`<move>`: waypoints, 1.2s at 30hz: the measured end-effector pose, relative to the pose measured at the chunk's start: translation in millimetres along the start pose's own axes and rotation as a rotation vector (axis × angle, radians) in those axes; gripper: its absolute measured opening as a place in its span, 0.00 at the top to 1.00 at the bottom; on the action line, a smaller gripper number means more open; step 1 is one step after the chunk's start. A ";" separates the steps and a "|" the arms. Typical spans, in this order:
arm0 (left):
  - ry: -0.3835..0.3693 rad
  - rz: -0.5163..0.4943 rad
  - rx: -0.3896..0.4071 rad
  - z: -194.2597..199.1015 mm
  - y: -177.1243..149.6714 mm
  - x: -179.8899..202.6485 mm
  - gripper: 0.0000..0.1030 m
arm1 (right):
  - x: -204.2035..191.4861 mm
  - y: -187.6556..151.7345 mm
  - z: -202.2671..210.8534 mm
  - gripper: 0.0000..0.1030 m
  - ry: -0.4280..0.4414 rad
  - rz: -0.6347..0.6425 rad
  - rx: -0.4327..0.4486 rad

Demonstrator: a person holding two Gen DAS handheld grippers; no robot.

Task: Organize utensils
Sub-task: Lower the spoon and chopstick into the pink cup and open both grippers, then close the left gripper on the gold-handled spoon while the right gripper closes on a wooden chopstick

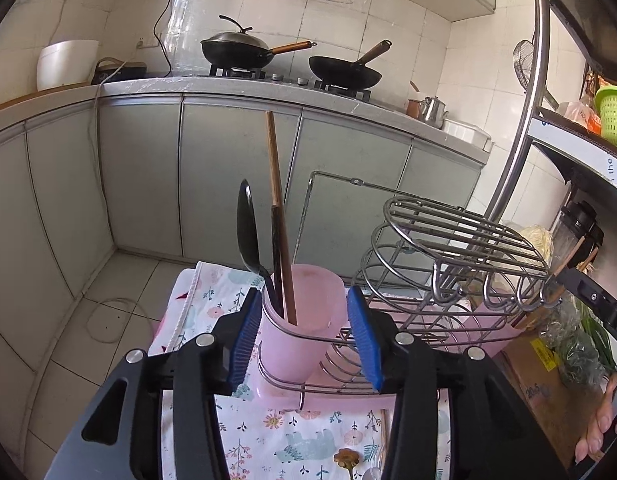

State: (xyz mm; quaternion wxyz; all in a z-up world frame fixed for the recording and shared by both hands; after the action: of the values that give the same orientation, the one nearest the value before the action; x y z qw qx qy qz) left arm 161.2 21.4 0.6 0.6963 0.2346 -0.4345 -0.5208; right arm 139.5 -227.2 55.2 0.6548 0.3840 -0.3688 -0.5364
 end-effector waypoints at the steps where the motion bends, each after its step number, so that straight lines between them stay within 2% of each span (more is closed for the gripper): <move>1: 0.000 0.001 -0.002 2.9 -0.8 -0.6 0.58 | 0.2 -0.3 4.1 0.57 0.002 -0.003 0.004; 7: -0.016 -0.002 -0.029 20.1 -8.6 -5.1 0.57 | 0.3 -6.5 28.7 0.53 0.008 -0.017 0.043; 11: -0.031 -0.003 -0.064 29.5 -20.5 -6.5 0.58 | -6.2 -21.8 38.7 0.46 0.009 -0.011 0.039; 16: -0.042 -0.011 -0.130 35.0 -47.2 -7.0 0.58 | -23.6 -55.7 33.3 0.45 0.053 0.008 -0.066; 22: -0.062 -0.004 -0.228 28.6 -86.4 -7.1 0.58 | -34.0 -103.3 20.9 0.45 0.075 -0.035 -0.185; 27: -0.046 0.002 -0.365 8.6 -125.0 -10.6 0.58 | -40.7 -141.4 6.4 0.45 0.135 -0.089 -0.298; 30: -0.041 -0.001 -0.452 -5.9 -145.1 -10.1 0.58 | -43.5 -160.6 -0.3 0.45 0.133 -0.098 -0.340; 36: -0.027 0.065 -0.606 -36.9 -171.7 -13.7 0.61 | -47.0 -184.5 -10.8 0.45 0.164 -0.109 -0.429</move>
State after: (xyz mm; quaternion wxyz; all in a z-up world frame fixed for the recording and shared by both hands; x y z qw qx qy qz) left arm 101.9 -30.2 -157.1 0.7450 -0.0047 -0.2757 -0.6074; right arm 64.7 -203.7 -118.5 0.7192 0.2979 -0.1706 -0.6040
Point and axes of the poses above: each gripper's, at about its wrist camera, not at the fingertips, and z roughly against the way its jaws point, x to its right, y to its top, the point moved 8 cm from there along -z, roughly the way its jaws point, and after that the axes turned 12 degrees about z, right-handed, at the moved point
